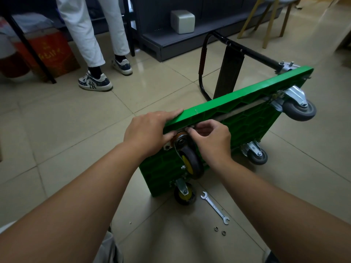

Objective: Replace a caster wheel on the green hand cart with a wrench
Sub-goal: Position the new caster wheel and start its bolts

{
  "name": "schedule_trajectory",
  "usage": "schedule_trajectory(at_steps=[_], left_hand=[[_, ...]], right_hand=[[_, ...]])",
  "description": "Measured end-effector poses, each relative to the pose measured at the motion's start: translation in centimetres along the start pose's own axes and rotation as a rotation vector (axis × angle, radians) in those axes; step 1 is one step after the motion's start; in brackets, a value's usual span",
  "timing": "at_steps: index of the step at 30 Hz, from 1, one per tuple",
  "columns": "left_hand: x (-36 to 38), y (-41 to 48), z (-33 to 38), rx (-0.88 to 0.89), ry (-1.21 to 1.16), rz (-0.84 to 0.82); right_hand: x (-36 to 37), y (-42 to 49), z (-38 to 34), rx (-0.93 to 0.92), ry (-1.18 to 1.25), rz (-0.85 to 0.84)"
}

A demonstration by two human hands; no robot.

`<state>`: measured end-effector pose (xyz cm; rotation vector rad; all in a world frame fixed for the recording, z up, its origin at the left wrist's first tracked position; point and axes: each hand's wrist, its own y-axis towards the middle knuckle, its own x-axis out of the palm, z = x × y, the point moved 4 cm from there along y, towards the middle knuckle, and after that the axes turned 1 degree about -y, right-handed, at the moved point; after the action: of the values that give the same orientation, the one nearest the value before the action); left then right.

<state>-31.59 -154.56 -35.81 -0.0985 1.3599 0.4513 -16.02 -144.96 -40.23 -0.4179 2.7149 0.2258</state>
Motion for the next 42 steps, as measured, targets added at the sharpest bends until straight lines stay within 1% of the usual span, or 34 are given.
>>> schedule_trajectory(at_steps=[3,10,15,22,37,42], left_hand=[[-0.1,0.0,0.1,0.006,0.004,-0.002],[0.1,-0.1,0.0,0.015,0.000,0.009],[0.1,0.0,0.0,0.019,0.009,0.018],[0.0,-0.1,0.0,0.017,0.004,0.015],[0.1,-0.1,-0.1,0.019,-0.006,0.018],[0.0,-0.2,0.0,0.024,-0.005,0.020]], right_hand=[[-0.1,0.1,0.0,-0.010,0.014,0.025],[0.2,0.4,0.5,0.063,0.057,0.044],[0.8,0.1,1.2,0.124,0.026,0.000],[0.5,0.0,0.6,0.033,-0.013,0.028],[0.7,-0.1,0.7,-0.021,0.041,0.029],[0.6,-0.2,0.6,-0.092,0.028,0.033]])
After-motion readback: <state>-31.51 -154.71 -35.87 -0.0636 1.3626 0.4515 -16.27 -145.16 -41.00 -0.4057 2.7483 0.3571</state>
